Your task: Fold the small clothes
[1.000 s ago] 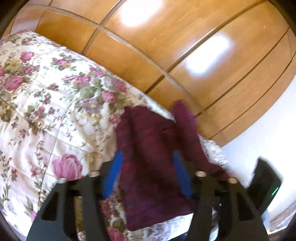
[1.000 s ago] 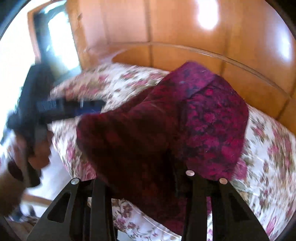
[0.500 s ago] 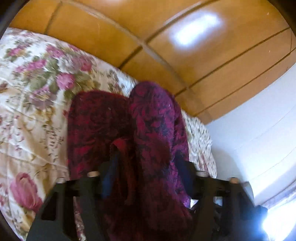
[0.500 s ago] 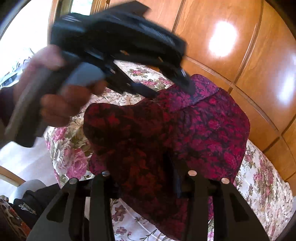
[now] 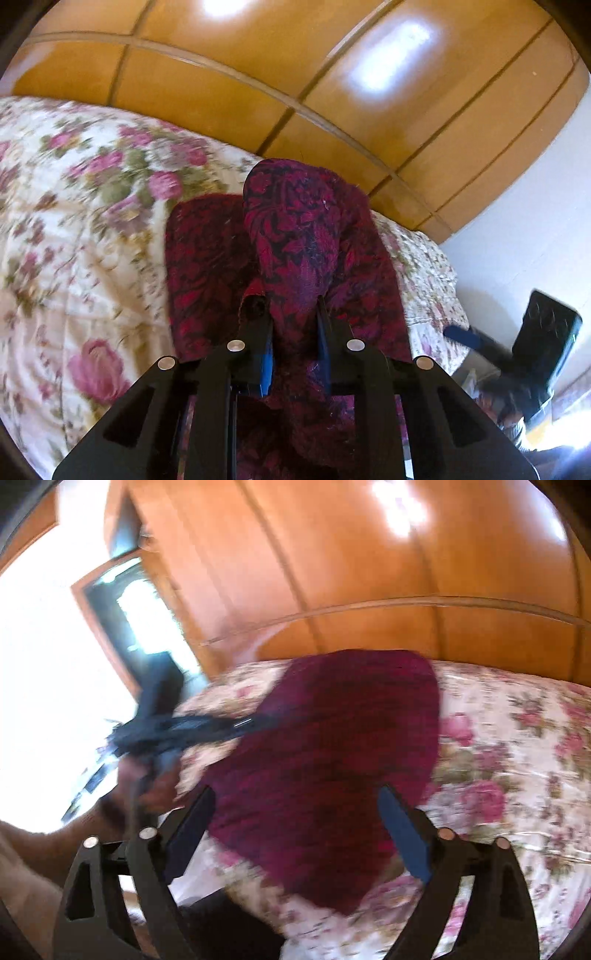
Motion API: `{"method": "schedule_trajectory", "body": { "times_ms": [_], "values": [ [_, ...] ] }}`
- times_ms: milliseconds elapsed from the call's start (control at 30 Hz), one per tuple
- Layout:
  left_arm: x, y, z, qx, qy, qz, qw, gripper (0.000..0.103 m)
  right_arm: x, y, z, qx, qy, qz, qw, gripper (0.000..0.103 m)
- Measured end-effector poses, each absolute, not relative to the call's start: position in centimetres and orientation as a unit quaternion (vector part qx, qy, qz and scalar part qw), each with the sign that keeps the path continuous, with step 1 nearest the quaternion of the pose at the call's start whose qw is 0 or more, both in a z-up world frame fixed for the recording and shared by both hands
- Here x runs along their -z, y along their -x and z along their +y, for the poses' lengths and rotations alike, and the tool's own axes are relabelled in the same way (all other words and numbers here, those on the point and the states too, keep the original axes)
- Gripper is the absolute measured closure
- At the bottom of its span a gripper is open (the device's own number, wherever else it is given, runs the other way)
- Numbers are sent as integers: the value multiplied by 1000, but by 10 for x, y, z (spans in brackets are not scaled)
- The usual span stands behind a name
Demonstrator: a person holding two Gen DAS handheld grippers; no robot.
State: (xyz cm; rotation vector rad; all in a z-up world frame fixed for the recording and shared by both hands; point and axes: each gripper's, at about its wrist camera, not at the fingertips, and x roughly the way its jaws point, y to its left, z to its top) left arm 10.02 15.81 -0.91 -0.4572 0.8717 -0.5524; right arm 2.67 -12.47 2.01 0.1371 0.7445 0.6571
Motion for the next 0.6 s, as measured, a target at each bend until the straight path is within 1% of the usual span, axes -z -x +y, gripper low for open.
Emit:
{"method": "schedule_trajectory", "body": {
  "times_ms": [67,167,233,300,333,367,400,433,467,600],
  "values": [
    [14,-92,165,251,227,412,846,84,-14,-43,-113,-307,-56,363,878,27],
    [22,-80,169,220,223,405,859,84,3,-65,-87,-294,-28,377,878,29],
    [30,-72,171,183,205,406,871,84,20,-80,-65,-274,4,385,882,29],
    [41,-72,174,157,197,413,875,84,33,-84,-46,-255,38,381,888,28],
    [46,-74,178,149,198,417,875,82,38,-84,-40,-249,51,375,891,24],
    [47,-76,179,144,199,419,874,82,42,-83,-34,-241,67,369,895,20],
    [45,-75,178,143,196,418,876,82,43,-80,-29,-228,82,364,899,19],
    [42,-74,176,137,182,417,880,77,44,-78,-29,-223,85,363,901,19],
    [40,-74,172,129,164,417,885,76,44,-76,-31,-222,86,364,900,19],
    [33,-72,165,130,137,408,893,75,30,-76,-48,-255,54,388,884,16]
  ]
}}
